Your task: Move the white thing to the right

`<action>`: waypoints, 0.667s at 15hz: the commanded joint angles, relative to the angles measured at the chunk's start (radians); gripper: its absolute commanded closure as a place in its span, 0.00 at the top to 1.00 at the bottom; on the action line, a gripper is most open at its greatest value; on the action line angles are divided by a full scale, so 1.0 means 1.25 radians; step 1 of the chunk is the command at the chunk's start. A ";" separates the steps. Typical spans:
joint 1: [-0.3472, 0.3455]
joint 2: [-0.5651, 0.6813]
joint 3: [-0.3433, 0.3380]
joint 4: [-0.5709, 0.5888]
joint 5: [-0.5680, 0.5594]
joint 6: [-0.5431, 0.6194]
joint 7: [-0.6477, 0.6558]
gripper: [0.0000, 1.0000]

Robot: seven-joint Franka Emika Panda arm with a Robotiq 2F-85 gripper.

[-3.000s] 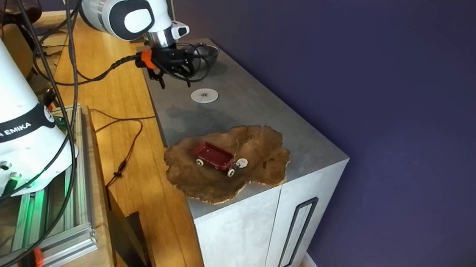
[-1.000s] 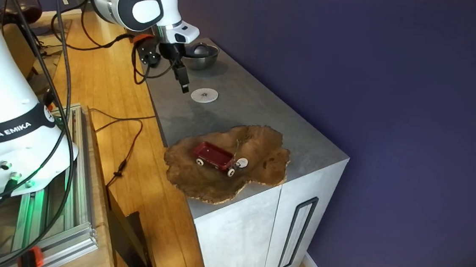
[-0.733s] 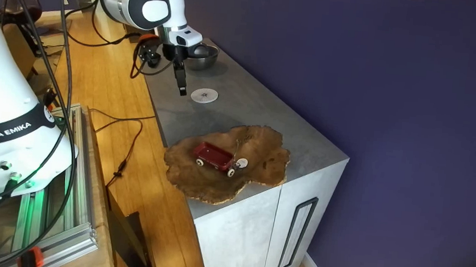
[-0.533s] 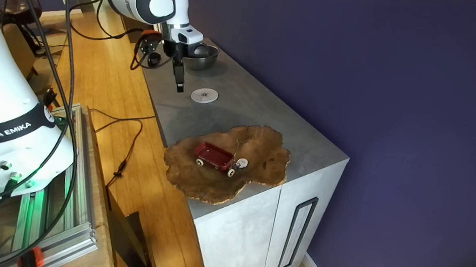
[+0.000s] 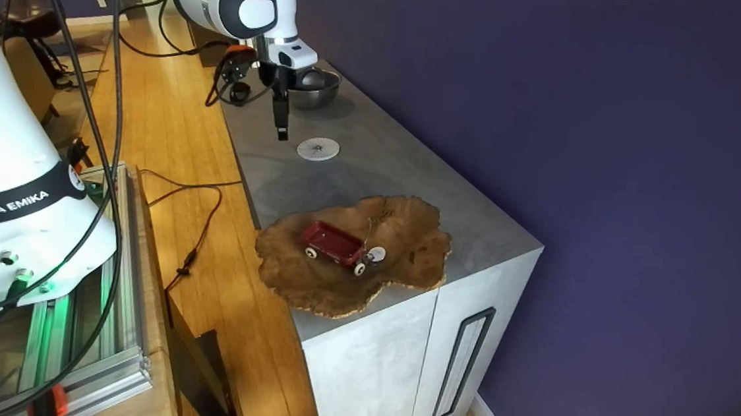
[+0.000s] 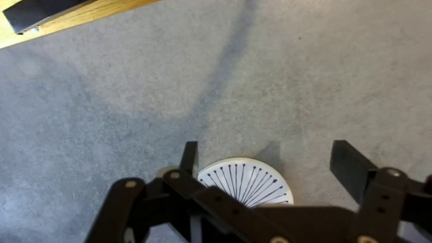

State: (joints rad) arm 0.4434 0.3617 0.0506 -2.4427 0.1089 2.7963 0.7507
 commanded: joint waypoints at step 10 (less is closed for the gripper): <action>-0.095 0.078 0.074 0.027 0.050 0.034 -0.005 1.00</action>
State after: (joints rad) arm 0.3771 0.4301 0.0946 -2.4392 0.1278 2.8443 0.8196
